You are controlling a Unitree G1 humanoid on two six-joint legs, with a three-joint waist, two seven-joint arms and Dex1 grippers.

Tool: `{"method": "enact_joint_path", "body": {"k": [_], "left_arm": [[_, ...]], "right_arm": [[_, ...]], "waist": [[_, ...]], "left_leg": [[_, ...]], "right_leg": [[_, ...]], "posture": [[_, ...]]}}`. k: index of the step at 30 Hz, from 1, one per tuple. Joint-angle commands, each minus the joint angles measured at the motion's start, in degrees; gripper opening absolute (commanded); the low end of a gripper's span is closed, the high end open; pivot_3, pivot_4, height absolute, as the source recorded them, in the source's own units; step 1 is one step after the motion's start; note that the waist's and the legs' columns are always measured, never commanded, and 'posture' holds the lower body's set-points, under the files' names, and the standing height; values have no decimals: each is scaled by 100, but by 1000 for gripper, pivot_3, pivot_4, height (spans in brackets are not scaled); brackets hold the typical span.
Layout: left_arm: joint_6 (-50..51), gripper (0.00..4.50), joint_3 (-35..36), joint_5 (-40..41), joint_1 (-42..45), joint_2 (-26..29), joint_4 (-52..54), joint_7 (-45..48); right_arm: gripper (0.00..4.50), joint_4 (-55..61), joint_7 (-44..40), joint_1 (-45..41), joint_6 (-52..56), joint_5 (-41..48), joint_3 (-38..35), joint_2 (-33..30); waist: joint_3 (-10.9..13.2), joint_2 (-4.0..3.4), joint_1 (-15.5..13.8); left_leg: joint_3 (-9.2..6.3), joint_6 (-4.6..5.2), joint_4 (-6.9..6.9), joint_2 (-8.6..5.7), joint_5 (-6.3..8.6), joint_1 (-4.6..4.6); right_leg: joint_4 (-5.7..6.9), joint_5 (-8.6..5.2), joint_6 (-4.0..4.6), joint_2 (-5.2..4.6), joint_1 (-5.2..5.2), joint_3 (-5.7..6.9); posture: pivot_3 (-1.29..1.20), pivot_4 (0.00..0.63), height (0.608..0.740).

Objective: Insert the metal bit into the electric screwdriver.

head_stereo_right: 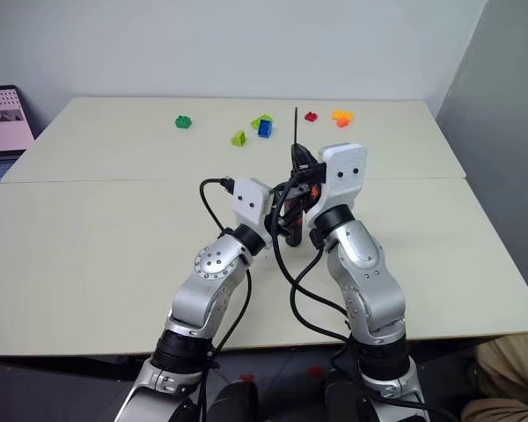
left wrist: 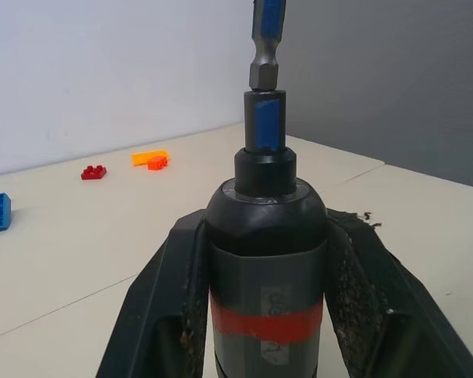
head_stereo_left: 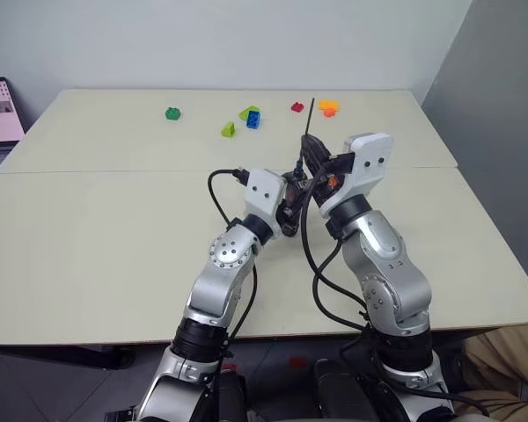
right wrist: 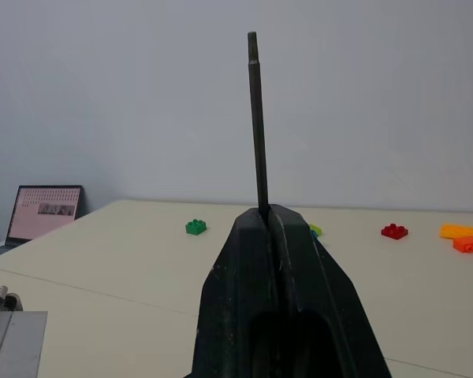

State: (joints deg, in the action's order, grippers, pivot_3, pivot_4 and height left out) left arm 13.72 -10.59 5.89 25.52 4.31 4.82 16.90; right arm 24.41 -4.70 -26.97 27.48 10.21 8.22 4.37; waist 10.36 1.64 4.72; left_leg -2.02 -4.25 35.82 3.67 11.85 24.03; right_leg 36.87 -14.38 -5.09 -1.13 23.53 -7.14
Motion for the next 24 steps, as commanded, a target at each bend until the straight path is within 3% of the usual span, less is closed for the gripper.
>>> {"method": "enact_joint_path", "body": {"k": [1, 24], "left_arm": [[13, 1651, 72, -75, 68, 31, 107, -37], [-109, 1651, -4, -111, -4, 90, 149, 14]], "right_arm": [[0, 161, 11, -7, 59, 15, 29, 6], [0, 324, 52, -333, 526, 82, -146, -27]], "waist": [[0, 0, 0], [0, 0, 3]], "left_leg": [[0, 0, 0, 0, 0, 0], [0, 0, -4, 0, 0, 5]], "right_leg": [[0, 0, 0, 0, 0, 0], [-2, 0, 1, 0, 7, 0]], "posture": [[0, 150, 740], [0, 150, 740]]}}
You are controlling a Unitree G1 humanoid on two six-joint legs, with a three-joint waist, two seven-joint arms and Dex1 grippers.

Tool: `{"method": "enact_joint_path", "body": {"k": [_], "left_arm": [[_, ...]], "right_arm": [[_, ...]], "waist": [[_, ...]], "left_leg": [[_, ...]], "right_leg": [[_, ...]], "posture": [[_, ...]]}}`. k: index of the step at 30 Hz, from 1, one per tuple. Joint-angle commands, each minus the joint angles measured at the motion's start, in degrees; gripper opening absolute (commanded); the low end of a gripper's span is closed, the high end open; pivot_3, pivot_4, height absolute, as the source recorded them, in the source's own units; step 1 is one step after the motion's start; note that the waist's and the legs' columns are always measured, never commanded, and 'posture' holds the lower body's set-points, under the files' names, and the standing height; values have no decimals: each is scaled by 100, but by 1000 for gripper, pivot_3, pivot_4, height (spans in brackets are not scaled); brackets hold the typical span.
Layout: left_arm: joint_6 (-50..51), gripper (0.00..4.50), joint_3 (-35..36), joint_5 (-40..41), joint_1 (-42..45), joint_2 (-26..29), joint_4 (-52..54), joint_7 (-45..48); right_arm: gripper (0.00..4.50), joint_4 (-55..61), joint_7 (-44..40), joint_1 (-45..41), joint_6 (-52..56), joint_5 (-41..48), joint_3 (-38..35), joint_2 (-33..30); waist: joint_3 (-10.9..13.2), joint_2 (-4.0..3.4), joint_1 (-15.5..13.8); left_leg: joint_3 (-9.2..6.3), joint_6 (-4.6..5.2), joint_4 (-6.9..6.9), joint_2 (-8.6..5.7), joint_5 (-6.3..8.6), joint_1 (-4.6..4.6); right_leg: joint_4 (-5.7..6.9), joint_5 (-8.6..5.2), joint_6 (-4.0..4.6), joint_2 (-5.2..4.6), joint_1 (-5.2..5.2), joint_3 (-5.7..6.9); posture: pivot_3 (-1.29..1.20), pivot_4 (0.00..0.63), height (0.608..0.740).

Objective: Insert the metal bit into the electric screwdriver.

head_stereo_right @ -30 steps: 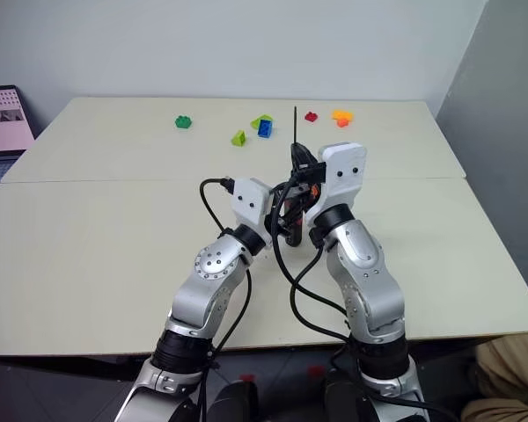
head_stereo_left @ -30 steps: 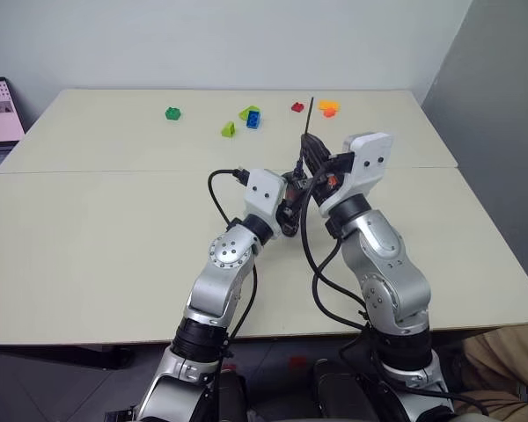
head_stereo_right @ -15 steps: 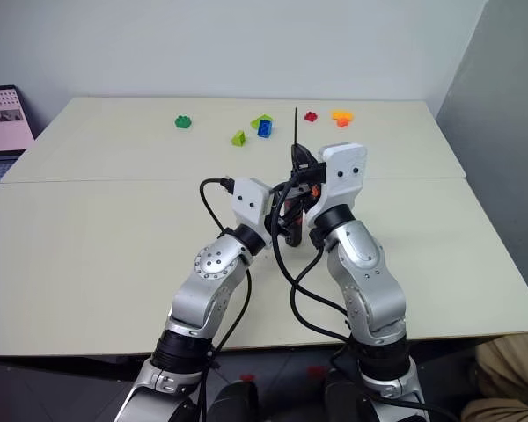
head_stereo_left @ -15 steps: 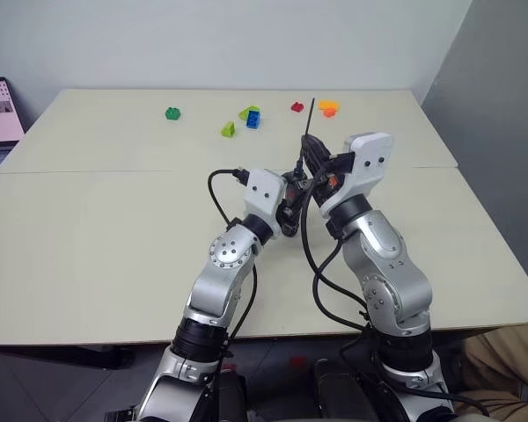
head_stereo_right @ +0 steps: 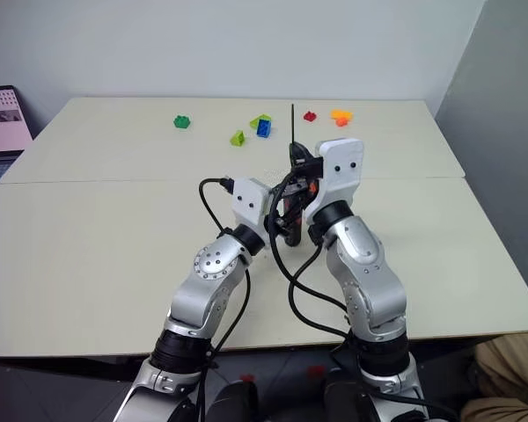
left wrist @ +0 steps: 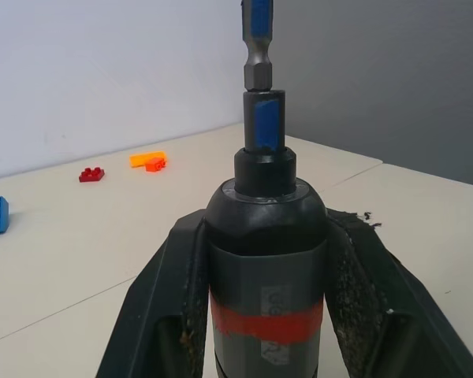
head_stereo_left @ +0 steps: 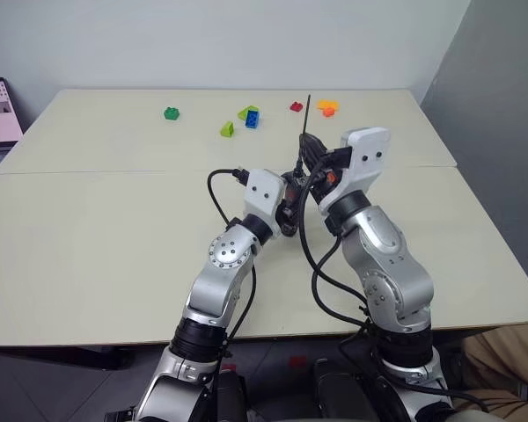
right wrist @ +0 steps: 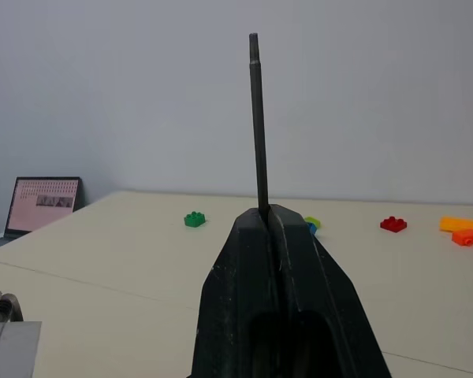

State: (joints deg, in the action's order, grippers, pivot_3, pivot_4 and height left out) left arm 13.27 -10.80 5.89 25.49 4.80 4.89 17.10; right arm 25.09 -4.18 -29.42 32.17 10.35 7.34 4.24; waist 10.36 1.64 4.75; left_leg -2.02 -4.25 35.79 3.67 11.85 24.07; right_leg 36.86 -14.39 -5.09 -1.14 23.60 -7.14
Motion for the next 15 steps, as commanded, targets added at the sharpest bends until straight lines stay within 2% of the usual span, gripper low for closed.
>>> {"method": "enact_joint_path", "body": {"k": [1, 15], "left_arm": [[-67, 1651, 18, -112, -2, 42, 142, -7], [-74, 1651, 16, -108, -36, 46, 139, -8]], "right_arm": [[0, 269, 5, -94, 68, 77, -66, -14], [0, 471, 49, -167, 72, 58, -119, -53]], "waist": [[0, 0, 0], [0, 0, 0]], "left_leg": [[0, 0, 0, 0, 0, 1], [0, 0, -1, 0, 0, 19]], "right_leg": [[0, 0, 0, 0, 1, 0], [0, 0, 0, 0, 17, 0]], "posture": [[0, 150, 740], [0, 150, 740]]}}
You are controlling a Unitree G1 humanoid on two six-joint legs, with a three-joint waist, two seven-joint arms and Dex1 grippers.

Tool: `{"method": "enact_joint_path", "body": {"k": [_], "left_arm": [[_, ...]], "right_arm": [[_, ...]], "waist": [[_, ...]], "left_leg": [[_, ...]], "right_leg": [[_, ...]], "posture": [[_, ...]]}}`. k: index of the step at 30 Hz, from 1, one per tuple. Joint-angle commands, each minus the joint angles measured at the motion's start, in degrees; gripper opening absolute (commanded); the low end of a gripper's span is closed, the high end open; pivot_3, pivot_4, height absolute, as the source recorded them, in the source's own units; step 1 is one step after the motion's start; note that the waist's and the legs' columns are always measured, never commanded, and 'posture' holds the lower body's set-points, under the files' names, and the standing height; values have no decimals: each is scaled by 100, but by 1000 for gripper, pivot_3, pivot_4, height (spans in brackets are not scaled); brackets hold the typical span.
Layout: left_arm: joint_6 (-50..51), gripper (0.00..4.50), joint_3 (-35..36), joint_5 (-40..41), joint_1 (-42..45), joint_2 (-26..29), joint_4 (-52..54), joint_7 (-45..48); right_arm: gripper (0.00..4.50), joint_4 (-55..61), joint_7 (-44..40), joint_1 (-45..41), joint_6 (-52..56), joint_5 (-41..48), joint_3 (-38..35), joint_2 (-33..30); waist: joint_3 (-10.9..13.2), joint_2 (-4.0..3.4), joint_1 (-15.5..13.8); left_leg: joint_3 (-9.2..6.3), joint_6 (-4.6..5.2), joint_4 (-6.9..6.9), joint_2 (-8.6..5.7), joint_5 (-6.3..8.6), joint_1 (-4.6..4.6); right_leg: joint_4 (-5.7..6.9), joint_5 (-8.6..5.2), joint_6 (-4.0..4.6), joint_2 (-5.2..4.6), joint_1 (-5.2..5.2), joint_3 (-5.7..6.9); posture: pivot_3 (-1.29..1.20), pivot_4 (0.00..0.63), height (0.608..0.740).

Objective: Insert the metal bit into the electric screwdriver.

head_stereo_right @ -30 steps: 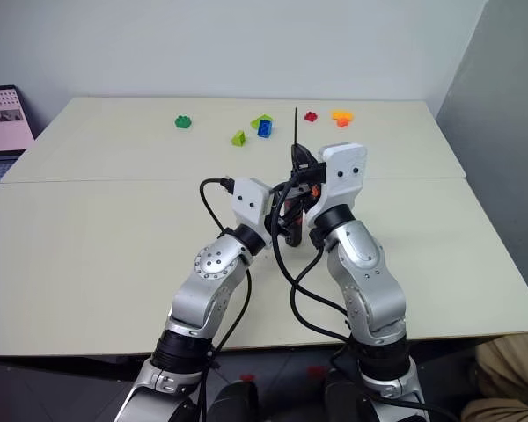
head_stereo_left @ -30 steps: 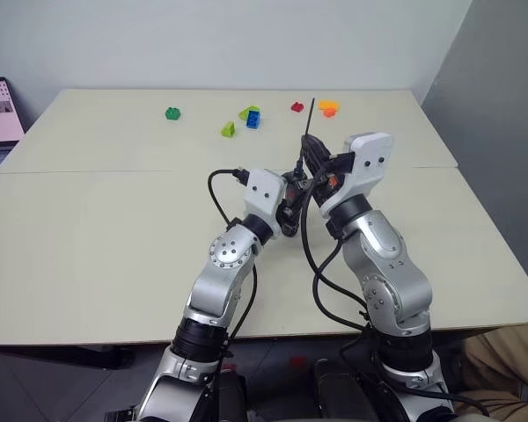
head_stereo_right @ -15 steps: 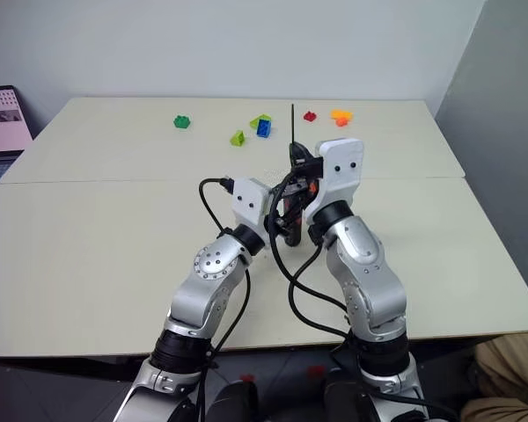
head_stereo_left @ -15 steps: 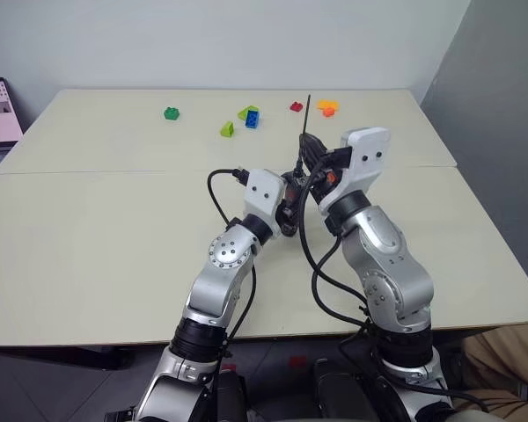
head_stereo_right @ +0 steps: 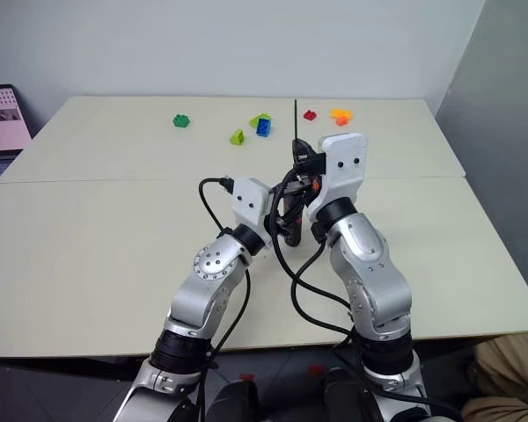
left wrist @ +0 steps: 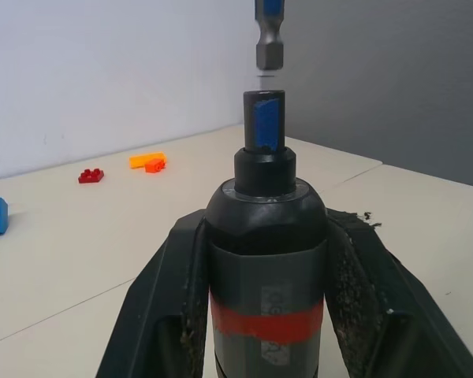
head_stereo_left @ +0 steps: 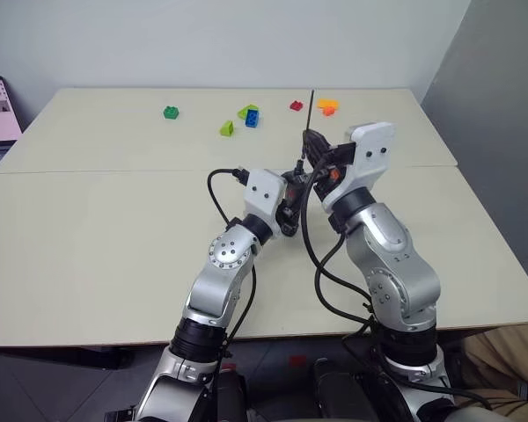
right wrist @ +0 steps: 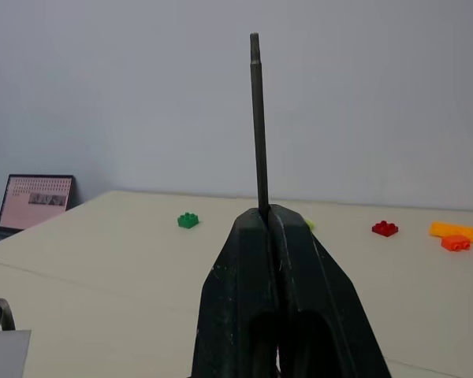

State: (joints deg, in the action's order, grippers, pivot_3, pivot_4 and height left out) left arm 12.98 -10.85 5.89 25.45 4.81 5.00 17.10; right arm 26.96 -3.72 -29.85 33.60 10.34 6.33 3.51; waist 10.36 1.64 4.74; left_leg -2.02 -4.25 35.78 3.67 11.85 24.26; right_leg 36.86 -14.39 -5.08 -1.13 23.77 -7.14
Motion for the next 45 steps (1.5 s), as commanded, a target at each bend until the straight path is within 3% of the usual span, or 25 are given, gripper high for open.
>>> {"method": "enact_joint_path", "body": {"k": [1, 45], "left_arm": [[-46, 1651, 22, -108, -32, 46, 125, -7], [-45, 1651, 42, -118, -10, 73, 103, -7]], "right_arm": [[0, 275, 6, -125, -67, 59, -14, 28], [0, 115, 8, 150, -62, 6, 134, 141]], "waist": [[0, 0, 0], [0, 0, 1]], "left_leg": [[0, 0, 0, 0, 0, 0], [0, 0, 1, 0, 0, 10]], "right_leg": [[0, 0, 0, 0, 1, 0], [1, 0, 0, 0, 8, 0]], "posture": [[0, 150, 740], [0, 150, 740]]}}
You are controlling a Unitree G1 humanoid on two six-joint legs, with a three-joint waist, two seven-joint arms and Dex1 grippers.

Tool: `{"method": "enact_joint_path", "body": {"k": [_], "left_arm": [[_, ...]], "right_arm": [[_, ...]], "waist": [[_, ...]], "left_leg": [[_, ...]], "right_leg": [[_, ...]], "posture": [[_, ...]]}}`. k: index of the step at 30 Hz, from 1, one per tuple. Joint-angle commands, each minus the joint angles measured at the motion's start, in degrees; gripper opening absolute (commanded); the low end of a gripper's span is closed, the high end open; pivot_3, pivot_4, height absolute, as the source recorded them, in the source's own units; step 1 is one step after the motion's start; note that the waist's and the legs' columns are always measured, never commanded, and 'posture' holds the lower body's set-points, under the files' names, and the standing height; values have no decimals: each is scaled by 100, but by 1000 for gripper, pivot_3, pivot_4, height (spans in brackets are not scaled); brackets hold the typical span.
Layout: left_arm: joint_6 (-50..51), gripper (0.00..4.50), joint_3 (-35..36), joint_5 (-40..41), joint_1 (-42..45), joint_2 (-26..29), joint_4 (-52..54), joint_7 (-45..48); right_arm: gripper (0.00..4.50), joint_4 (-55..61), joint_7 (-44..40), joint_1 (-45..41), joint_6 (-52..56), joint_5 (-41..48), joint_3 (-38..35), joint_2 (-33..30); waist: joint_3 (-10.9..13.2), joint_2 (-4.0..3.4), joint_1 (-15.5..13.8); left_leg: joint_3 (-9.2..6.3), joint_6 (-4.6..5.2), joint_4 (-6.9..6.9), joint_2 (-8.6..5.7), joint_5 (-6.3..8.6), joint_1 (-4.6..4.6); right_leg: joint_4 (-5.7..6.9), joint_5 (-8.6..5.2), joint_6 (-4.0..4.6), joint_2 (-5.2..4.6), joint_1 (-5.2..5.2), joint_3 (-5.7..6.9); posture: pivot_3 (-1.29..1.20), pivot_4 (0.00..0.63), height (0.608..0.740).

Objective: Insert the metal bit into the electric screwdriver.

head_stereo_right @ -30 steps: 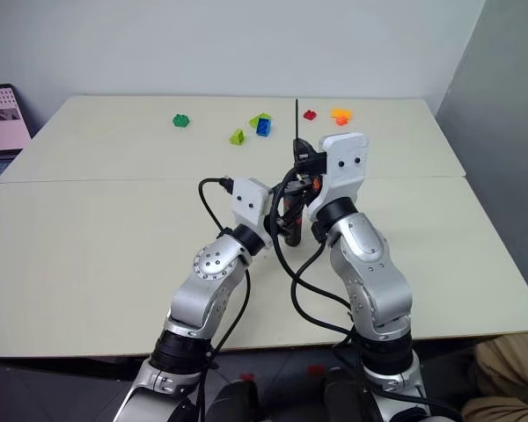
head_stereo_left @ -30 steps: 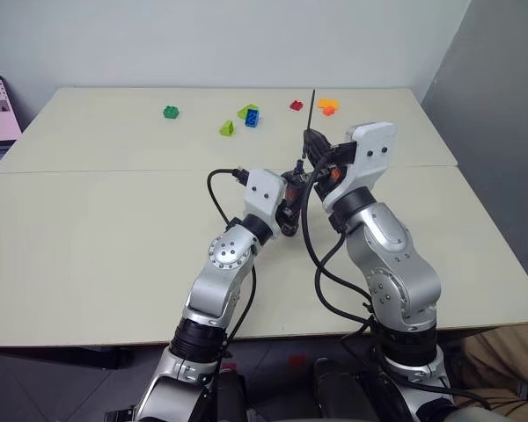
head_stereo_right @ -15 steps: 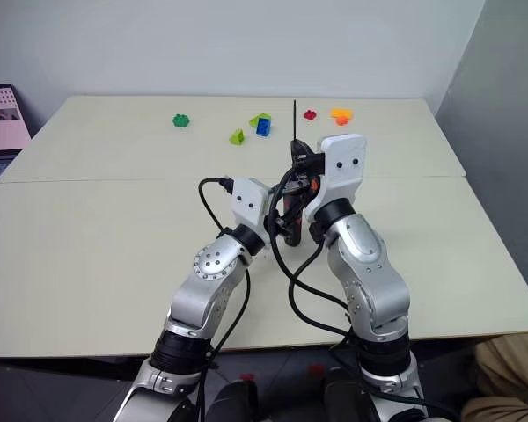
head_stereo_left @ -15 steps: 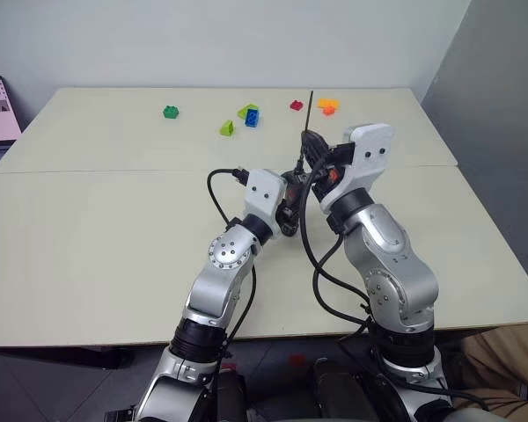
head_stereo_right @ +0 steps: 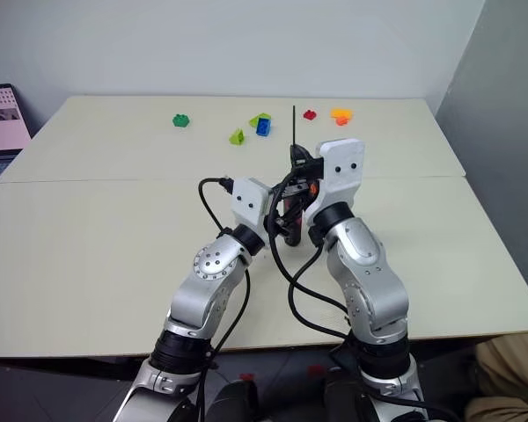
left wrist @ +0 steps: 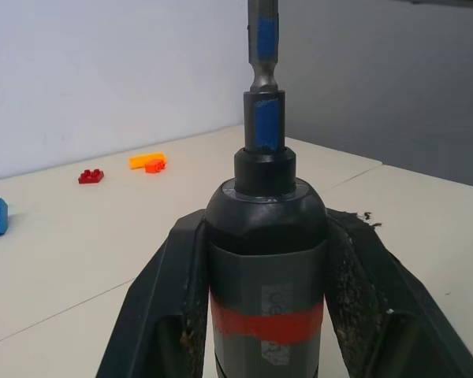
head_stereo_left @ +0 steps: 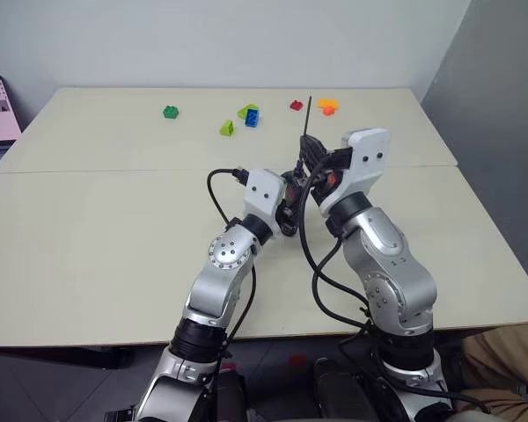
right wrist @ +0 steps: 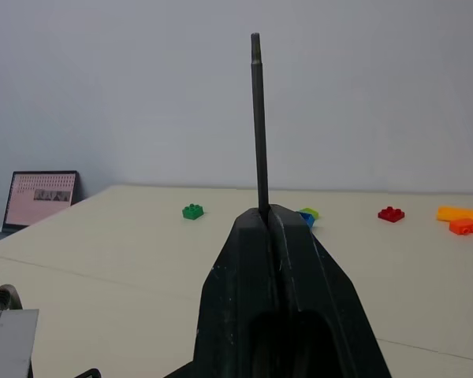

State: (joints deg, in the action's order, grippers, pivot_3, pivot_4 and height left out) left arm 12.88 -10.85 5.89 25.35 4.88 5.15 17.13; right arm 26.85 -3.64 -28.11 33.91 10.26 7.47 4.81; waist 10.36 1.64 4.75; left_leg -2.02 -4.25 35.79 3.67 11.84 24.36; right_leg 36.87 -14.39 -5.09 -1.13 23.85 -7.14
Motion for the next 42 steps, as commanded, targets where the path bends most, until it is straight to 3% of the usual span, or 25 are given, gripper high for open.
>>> {"method": "enact_joint_path", "body": {"k": [1, 17, 18, 19, 28, 34, 37, 42], "left_arm": [[-33, 1651, 40, -119, -6, 66, 95, -11], [-13, 1651, 42, -117, -9, 67, 108, -15], [-13, 1651, 45, -117, -8, 67, 106, -12], [-13, 1651, 45, -117, -8, 66, 107, -11], [-31, 1651, 54, -114, -7, 58, 95, -18], [-18, 1651, 132, -83, 35, 100, 105, -12], [-6, 1651, 272, -106, 262, 319, 174, 69], [184, 1650, 96, -682, 1197, 1454, -63, 658]], "right_arm": [[0, 121, 4, -8, -68, 11, 29, 6], [0, 239, -87, 139, -194, 68, 97, -46], [410, 237, -82, 146, -200, 70, 87, -41], [486, 239, -87, 155, -216, 91, 72, -25], [2674, 474, -231, 120, -269, 300, -156, -117], [4206, 766, -661, 91, -268, 621, -629, -743], [4309, 881, -1196, 184, -186, 868, -905, -1431], [4309, 1023, -2240, 507, 18, 1428, -1319, -2706]], "waist": [[0, 0, 0], [0, 0, 0], [0, 0, 0], [0, 0, 0], [0, 0, 1], [0, 0, 1], [1, 1, 3], [11, 9, 8]], "left_leg": [[0, 0, 0, 0, 0, 0], [0, 0, 0, 0, 0, 0], [0, 0, 0, 0, 0, 0], [0, 0, 0, 0, 0, 0], [0, 0, 1, 0, 0, 0], [0, 0, 2, 0, 0, 1], [0, 0, 2, -1, 0, 2], [-3, 1, 0, -1, 0, 6]], "right_leg": [[0, 0, 0, 0, 0, 0], [0, 0, 0, 0, 0, 1], [0, 0, 0, 0, 0, 1], [0, 0, 0, 0, 0, 1], [0, 0, 0, 0, -1, 1], [0, 0, 0, 0, -1, 0], [0, 0, 0, 0, -1, 0], [5, 0, 0, 3, 11, 0]], "posture": [[0, 150, 740], [0, 150, 740], [0, 150, 740], [0, 150, 740], [0, 150, 740], [0, 150, 740], [0, 150, 740], [0, 150, 740]]}}
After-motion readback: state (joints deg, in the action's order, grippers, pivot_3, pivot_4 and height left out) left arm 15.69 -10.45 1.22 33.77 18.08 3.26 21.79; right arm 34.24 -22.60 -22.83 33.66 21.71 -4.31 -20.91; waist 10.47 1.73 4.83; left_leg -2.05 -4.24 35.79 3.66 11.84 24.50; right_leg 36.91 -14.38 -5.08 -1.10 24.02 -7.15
